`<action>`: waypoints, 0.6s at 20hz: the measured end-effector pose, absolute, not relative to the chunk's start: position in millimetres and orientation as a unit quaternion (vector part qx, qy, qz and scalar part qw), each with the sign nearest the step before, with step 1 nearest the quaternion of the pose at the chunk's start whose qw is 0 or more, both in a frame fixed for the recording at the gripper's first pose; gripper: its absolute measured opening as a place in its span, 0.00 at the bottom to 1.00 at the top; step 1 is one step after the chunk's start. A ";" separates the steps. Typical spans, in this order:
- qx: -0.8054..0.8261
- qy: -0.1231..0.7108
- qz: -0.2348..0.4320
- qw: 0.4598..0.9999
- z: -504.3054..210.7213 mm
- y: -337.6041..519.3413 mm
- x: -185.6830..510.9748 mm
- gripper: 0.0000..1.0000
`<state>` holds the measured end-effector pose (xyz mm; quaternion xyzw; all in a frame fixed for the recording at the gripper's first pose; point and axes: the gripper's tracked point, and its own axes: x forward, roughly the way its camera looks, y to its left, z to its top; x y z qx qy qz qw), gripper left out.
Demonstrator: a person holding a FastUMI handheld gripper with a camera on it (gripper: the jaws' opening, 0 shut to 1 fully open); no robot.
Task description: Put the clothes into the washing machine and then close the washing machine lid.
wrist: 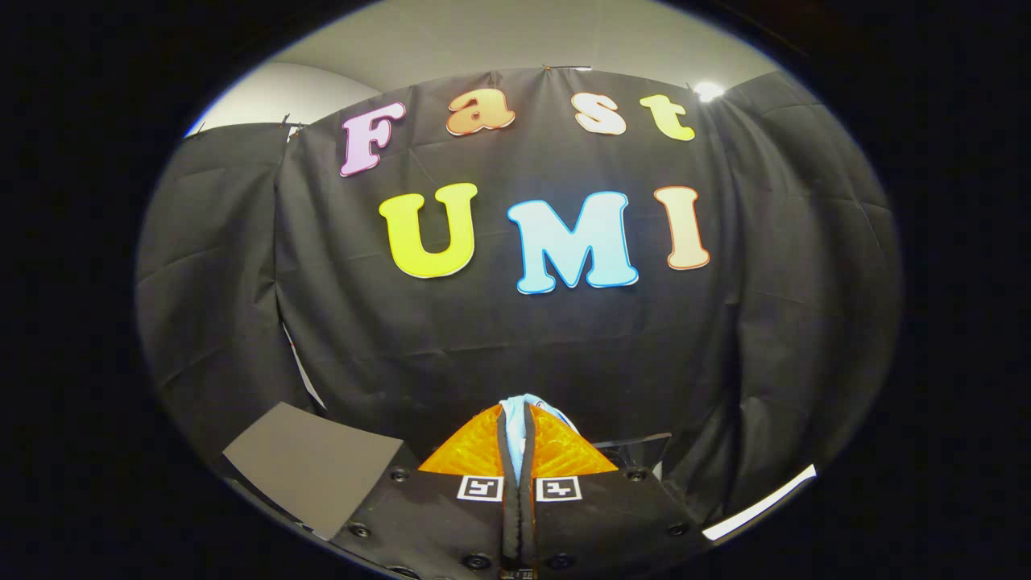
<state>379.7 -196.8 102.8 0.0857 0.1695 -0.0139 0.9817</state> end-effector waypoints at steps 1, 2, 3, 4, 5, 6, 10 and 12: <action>0.087 0.176 -0.016 0.980 91.5 -199.6 380.6 0.01; 0.091 0.183 -0.017 0.979 79.7 -200.5 381.3 0.01; 0.096 0.192 -0.017 0.977 66.6 -200.6 381.6 0.01; 0.099 0.202 -0.020 0.974 49.8 -201.5 381.3 0.01; 0.098 0.211 -0.021 0.972 37.1 -201.7 381.5 0.01; 0.096 0.224 -0.021 0.970 19.4 -201.1 380.8 0.01; 0.093 0.269 -0.023 0.958 -48.6 -196.2 382.1 0.01; 0.093 0.294 -0.022 0.951 -79.5 -189.9 380.6 0.01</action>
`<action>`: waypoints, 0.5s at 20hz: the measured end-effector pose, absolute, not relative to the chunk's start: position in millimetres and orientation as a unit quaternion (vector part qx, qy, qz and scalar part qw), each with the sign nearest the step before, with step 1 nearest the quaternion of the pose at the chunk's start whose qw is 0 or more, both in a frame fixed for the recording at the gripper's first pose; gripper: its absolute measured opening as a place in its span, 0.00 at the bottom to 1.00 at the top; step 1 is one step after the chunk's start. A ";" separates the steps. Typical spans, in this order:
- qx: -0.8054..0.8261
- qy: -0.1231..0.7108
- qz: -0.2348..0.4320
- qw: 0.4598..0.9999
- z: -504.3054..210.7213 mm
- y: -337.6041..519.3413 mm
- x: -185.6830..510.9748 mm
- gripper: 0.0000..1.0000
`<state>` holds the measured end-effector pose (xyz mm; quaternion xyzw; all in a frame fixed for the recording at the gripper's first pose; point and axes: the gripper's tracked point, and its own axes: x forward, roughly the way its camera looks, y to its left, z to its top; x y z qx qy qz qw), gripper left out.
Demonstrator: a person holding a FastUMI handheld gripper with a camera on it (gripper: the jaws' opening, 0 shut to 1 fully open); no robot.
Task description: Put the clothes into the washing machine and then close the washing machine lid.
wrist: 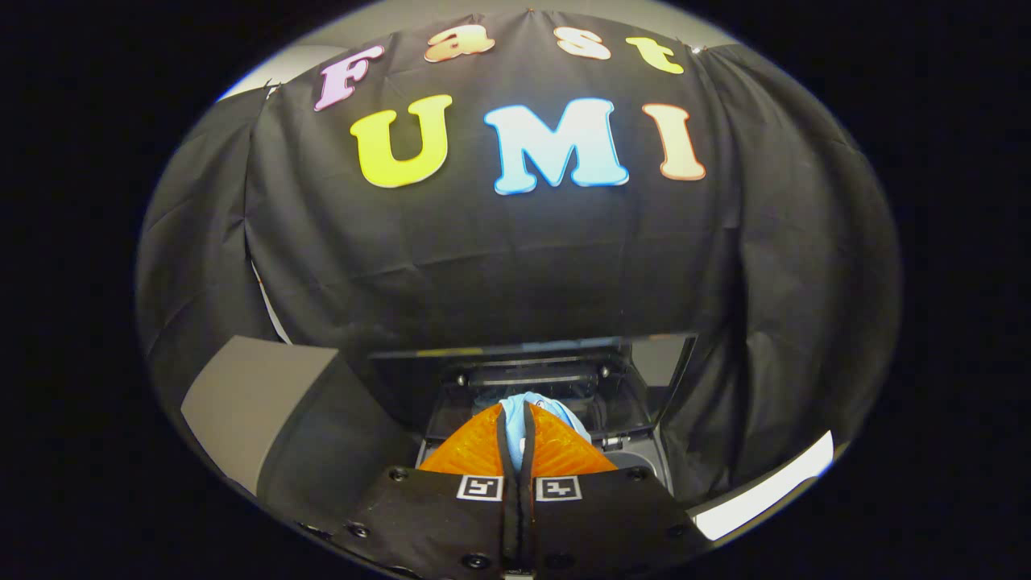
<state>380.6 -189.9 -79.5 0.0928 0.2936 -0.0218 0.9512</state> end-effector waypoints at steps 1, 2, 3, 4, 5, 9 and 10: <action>0.091 0.309 -0.019 0.946 -95.5 -185.9 379.3 0.01; 0.086 0.327 -0.018 0.941 -113.0 -183.9 375.5 0.01; 0.084 0.338 -0.017 0.937 -125.6 -182.1 375.8 0.01; 0.083 0.347 -0.017 0.934 -137.9 -179.0 375.3 0.01; 0.084 0.355 -0.016 0.931 -147.6 -176.2 375.5 0.01; 0.072 0.400 -0.016 0.914 -190.0 -165.4 368.7 0.01; 0.072 0.417 -0.019 0.906 -207.0 -162.8 365.9 0.01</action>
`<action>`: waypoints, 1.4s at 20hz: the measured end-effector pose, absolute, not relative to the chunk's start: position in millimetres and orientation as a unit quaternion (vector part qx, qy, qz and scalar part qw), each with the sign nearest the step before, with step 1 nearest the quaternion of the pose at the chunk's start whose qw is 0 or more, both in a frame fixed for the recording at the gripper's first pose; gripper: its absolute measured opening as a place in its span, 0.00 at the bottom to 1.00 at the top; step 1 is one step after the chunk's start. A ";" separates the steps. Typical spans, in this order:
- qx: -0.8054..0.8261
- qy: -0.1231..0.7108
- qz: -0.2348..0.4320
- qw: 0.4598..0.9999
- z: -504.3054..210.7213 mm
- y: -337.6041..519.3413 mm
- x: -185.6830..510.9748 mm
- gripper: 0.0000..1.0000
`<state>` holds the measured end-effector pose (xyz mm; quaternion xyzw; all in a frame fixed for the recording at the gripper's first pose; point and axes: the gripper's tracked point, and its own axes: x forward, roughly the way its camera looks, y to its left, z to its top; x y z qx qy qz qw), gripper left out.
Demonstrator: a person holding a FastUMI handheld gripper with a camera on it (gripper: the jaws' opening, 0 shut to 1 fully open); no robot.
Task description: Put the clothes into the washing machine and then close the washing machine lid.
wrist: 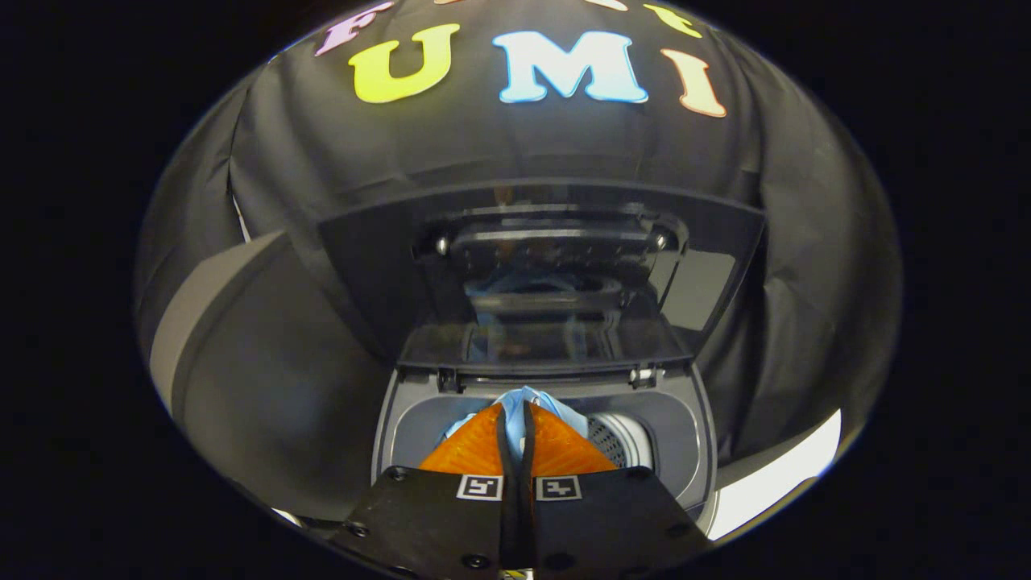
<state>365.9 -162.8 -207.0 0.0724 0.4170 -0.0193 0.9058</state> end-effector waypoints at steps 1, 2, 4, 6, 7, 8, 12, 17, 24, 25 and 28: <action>0.075 0.428 -0.021 0.900 -219.2 -158.4 364.6 0.01; 0.076 0.441 -0.024 0.894 -232.1 -157.2 364.2 0.01; 0.071 0.461 -0.029 0.884 -251.7 -155.8 360.3 0.01; 0.058 0.479 -0.030 0.875 -270.1 -153.9 355.5 0.01; 0.051 0.492 -0.030 0.868 -280.5 -155.4 353.4 0.01; 0.048 0.505 -0.034 0.861 -288.7 -155.7 349.8 0.01; 0.044 0.524 -0.046 0.850 -307.1 -158.9 342.3 0.01; 0.082 0.533 -0.047 0.841 -313.2 -153.2 341.8 0.26; 0.081 0.469 -0.052 0.878 -280.6 -163.1 347.2 0.96; 0.089 0.456 -0.051 0.884 -271.6 -161.8 350.1 0.96; 0.099 0.408 -0.046 0.906 -234.6 -157.9 354.4 0.96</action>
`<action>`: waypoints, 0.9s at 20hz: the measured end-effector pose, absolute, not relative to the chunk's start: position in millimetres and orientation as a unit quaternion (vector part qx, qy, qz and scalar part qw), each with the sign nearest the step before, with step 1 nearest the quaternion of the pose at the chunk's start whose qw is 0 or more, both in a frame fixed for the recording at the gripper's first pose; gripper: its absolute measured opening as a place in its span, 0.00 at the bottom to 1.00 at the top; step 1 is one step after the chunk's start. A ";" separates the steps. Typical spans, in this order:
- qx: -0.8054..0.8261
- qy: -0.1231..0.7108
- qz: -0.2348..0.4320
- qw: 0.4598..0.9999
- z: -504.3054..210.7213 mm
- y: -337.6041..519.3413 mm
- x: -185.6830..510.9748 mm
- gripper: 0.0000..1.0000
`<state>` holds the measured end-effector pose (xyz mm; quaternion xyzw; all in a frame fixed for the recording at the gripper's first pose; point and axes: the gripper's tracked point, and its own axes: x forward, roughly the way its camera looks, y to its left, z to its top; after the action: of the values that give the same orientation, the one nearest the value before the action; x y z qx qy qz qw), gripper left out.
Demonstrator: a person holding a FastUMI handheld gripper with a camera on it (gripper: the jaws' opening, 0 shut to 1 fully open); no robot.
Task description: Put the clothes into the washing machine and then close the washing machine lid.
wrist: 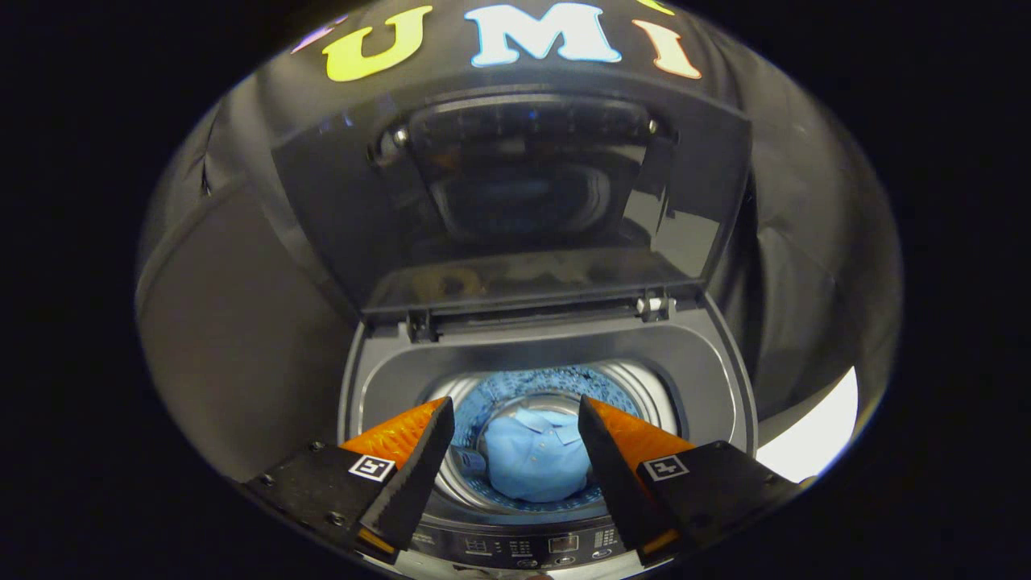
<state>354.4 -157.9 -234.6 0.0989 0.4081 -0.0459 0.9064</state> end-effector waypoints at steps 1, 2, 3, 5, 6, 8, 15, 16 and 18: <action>0.094 0.385 -0.041 0.917 -215.8 -156.5 356.0 0.96; 0.090 0.369 -0.036 0.925 -201.9 -154.6 354.2 0.96; 0.087 0.347 -0.031 0.933 -185.0 -151.3 353.6 0.96; 0.088 0.304 -0.025 0.948 -151.4 -146.3 349.1 0.96; 0.089 0.287 -0.021 0.953 -136.2 -143.5 345.0 0.96; 0.091 0.257 -0.015 0.962 -105.8 -136.4 334.3 0.96; 0.078 0.152 -0.015 0.985 -20.5 -125.0 293.2 0.95; 0.074 0.145 -0.015 0.987 -14.3 -123.7 284.5 0.95; 0.085 0.131 -0.009 0.988 -1.7 -117.6 267.4 0.95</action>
<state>267.4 -117.6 -1.7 0.0854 0.1307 -0.0089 0.9877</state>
